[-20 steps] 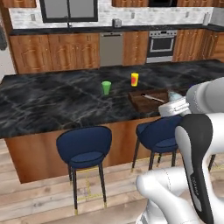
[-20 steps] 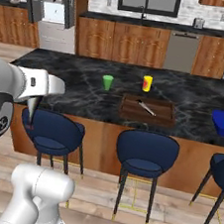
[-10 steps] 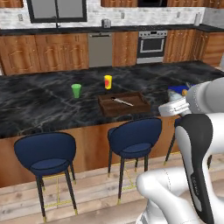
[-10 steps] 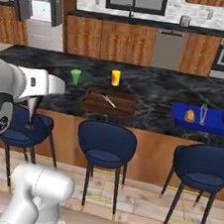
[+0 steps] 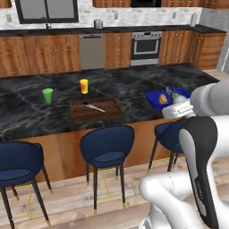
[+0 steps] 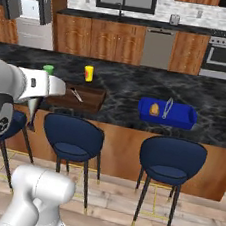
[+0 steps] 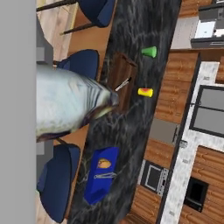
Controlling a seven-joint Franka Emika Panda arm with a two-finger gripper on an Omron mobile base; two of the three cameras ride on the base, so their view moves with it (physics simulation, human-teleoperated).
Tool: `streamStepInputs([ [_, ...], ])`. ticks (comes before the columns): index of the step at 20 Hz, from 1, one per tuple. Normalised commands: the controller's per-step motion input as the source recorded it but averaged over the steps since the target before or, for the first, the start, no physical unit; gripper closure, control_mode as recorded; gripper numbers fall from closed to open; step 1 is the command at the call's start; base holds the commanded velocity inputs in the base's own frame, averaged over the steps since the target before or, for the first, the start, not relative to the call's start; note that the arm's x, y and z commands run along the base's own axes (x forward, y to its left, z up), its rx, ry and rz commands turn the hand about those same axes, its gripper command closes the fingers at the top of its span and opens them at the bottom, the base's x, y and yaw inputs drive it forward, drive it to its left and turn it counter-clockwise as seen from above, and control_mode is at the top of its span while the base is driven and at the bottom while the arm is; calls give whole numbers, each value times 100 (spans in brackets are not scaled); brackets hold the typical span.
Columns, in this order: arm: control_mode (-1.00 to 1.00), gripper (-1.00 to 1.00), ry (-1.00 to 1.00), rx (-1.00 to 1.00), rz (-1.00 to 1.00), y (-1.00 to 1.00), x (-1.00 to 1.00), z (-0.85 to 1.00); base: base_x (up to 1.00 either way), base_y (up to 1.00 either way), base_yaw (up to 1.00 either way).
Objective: Gather the bell peppers from the fridge and place them on a tray on the dining counter. Then gather the fish and chicken drumstick from the fridge and place them on the other tray.
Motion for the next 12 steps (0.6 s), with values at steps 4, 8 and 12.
streamStepInputs([
  [4, 100, 100, 0, 0, 0, 0, 0, 0, 0, -70, 0],
  [8, 100, 100, 0, 0, 0, 0, 0, 0, 0, -67, 0],
  [12, 100, 100, 0, 0, 0, 0, 0, 0, 0, -64, 0],
])
